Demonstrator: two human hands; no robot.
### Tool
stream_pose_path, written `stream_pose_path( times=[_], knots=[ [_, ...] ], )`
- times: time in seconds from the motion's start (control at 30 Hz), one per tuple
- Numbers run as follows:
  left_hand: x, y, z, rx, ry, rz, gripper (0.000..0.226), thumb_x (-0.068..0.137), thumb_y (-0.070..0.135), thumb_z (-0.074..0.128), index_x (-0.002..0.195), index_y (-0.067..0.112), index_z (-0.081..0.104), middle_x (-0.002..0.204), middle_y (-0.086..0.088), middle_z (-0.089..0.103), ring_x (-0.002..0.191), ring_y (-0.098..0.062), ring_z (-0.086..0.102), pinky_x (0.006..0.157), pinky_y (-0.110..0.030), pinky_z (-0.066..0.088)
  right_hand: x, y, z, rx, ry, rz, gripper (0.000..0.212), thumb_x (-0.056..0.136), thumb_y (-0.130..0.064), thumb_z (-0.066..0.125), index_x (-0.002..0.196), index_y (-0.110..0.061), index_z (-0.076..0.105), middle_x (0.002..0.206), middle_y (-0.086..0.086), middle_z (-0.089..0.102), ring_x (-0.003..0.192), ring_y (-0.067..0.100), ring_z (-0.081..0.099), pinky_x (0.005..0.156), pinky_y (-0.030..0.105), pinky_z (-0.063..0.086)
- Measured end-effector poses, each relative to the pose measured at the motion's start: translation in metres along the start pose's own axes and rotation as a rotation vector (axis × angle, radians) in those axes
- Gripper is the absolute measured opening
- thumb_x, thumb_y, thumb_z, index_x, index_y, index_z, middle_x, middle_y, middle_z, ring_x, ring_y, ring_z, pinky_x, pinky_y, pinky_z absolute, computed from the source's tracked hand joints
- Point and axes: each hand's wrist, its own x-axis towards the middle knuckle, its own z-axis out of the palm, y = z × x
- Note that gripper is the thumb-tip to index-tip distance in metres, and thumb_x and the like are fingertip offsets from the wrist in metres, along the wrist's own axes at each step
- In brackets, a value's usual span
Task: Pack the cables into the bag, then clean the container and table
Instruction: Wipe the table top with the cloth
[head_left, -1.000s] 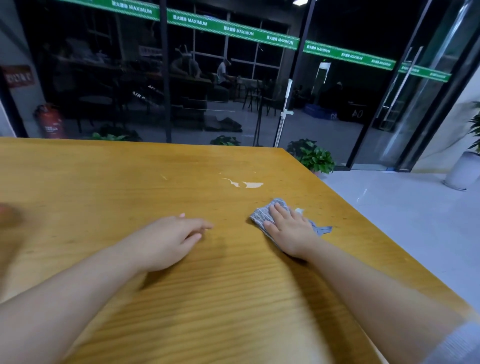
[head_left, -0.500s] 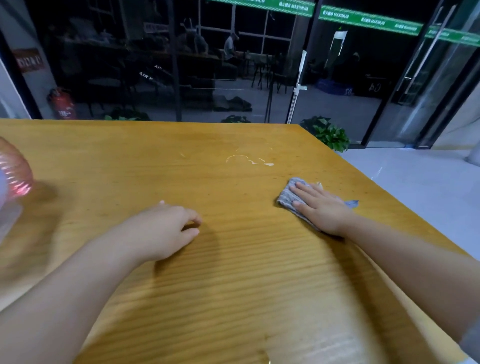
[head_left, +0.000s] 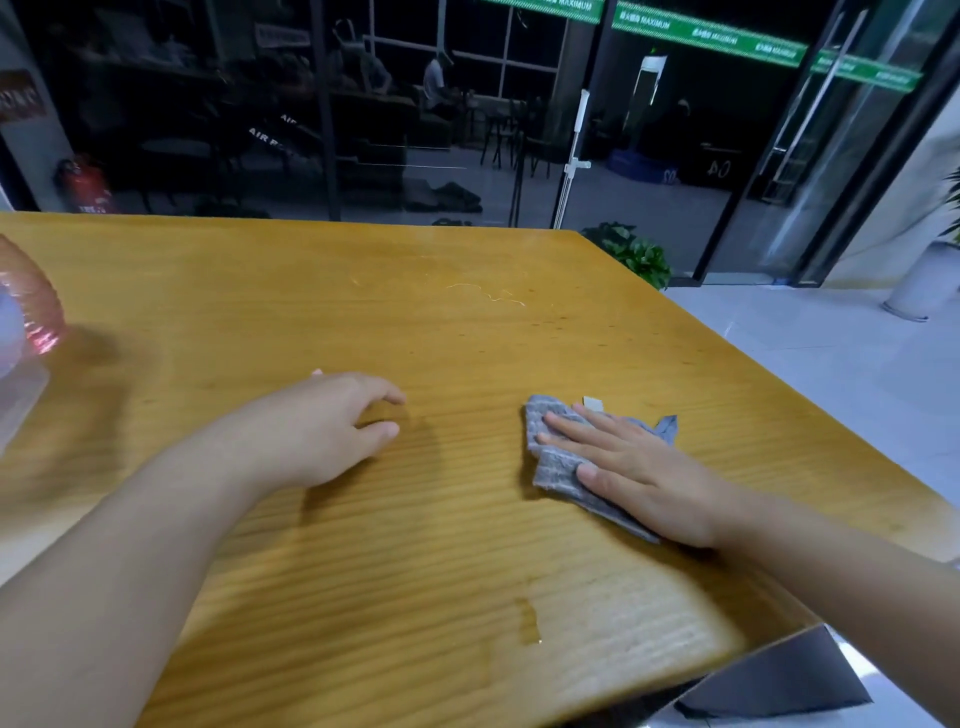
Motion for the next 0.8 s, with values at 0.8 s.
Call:
stream_pose_path(
  times=[0.8],
  knots=[
    [-0.007,-0.007,-0.004,-0.081,0.398,0.121,0.035,0.092,0.020,0.051,0.128,0.021,0.051,0.133,-0.001,0.051,0.124,-0.019,0.043,0.113,-0.038,0.021,0.009,-0.124,0.045,-0.225,-0.082,-0.335,0.052,0.093,-0.056,0.021,0.144,-0.054,0.012,0.157,-0.021,-0.005,0.145,0.012,-0.017,0.113,0.032,-0.014]
  ],
)
